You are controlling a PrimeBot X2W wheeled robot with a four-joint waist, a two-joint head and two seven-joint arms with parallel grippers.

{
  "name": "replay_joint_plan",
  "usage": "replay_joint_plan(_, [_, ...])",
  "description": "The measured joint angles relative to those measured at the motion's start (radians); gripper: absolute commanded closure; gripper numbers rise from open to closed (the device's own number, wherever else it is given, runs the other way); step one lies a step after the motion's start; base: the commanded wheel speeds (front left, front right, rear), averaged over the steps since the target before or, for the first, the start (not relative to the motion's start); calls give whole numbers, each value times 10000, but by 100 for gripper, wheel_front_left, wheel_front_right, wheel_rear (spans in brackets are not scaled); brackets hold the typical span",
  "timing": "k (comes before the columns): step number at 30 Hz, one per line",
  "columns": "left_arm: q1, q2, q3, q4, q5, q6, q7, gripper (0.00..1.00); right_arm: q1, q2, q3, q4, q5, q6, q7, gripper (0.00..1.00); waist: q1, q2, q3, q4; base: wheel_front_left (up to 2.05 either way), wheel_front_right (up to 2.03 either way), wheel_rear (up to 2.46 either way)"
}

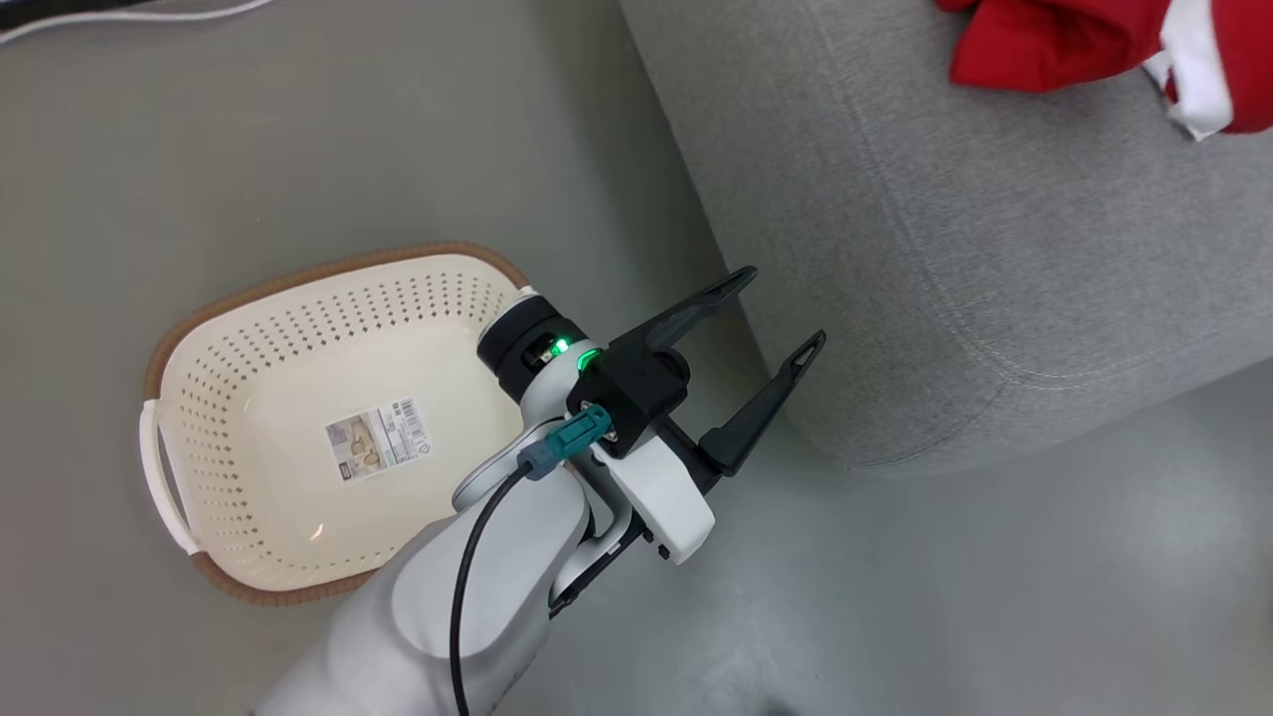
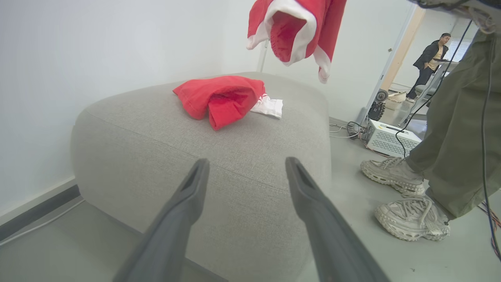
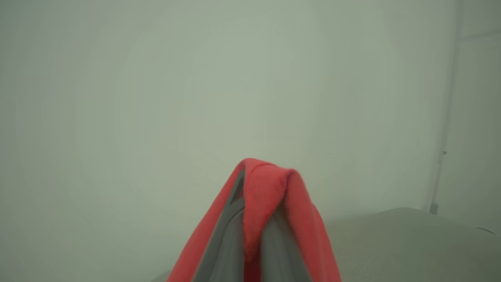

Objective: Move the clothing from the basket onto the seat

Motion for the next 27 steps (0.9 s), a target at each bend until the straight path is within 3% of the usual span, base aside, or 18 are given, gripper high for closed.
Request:
replay_joint_plan(7, [-422, -42, -81, -42, 86, 2, 0, 0, -1246, -744, -692, 1164, -362, 0, 0, 100, 0, 0, 765, 664, 0, 0, 0])
replay_joint_plan(17, [-682, -136, -192, -54, 278, 2, -2, 0, -3167, -2454, -2061, 3613, -1609, 0, 0, 100, 0, 0, 1788, 1785, 0, 0, 0])
replay_joint_plan(27, [-682, -169, -165, -107, 357, 2, -2, 0, -4234, -2660, -3175, 5645, -2219, 0, 0, 100, 0, 0, 2307, 2525, 0, 0, 0])
